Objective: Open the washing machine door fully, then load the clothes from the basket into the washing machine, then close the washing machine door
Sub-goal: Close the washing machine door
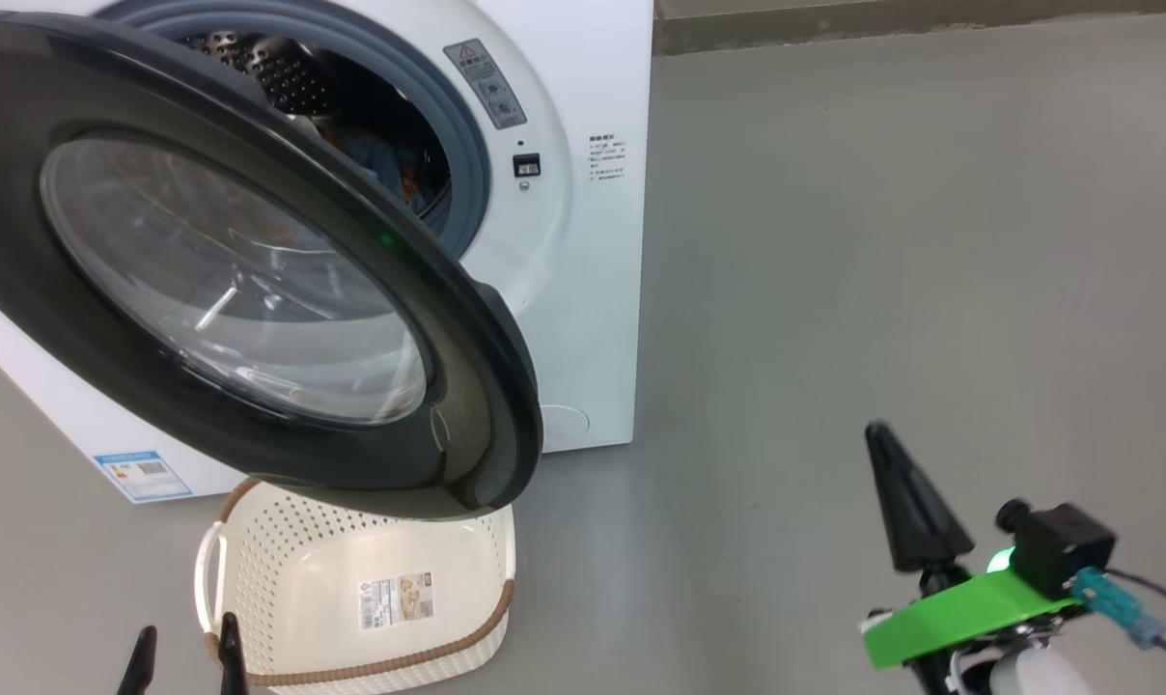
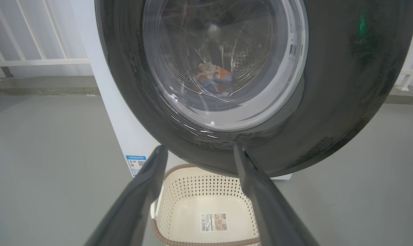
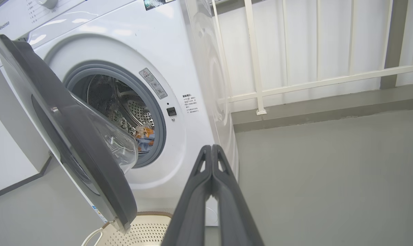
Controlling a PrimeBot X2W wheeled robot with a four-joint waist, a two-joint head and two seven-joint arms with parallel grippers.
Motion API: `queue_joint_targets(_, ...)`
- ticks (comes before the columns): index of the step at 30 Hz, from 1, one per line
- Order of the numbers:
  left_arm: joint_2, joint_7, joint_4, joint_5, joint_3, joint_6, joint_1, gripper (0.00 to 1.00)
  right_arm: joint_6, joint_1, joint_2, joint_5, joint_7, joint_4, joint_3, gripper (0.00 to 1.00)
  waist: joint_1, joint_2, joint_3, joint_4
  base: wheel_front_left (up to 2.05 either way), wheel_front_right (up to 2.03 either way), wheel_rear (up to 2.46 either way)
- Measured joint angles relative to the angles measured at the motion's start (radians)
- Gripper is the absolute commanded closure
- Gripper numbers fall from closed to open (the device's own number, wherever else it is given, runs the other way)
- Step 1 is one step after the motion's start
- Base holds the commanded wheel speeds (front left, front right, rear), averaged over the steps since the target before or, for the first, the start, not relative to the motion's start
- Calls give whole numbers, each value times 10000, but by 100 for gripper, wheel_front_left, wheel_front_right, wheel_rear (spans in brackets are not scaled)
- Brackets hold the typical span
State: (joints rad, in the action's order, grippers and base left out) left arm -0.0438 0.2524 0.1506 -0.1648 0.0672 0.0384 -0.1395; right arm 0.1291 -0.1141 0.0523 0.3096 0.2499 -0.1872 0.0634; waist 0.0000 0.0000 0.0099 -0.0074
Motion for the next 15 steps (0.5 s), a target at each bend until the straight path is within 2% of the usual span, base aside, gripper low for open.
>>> queue_joint_targets(4, 12, 0, -2, -151, 2, -63, 0, 0, 0, -3, 0, 25, 27, 1275, 29, 100, 0, 0, 11, 19, 0, 0, 0)
queue_joint_targets(9, 15, 0, -2, -213, -88, -92, 0, 0, 0, -65, 2, 35, 73, 2986, 545, 100, 0, 0, 44, 79, 0, 0, 0)
queue_joint_targets(15, 19, 0, 92, -337, -295, -163, 8, 0, 0, -199, 25, 0, 73, 4157, 1300, 100, 0, 0, 56, 267, 0, 0, 0)
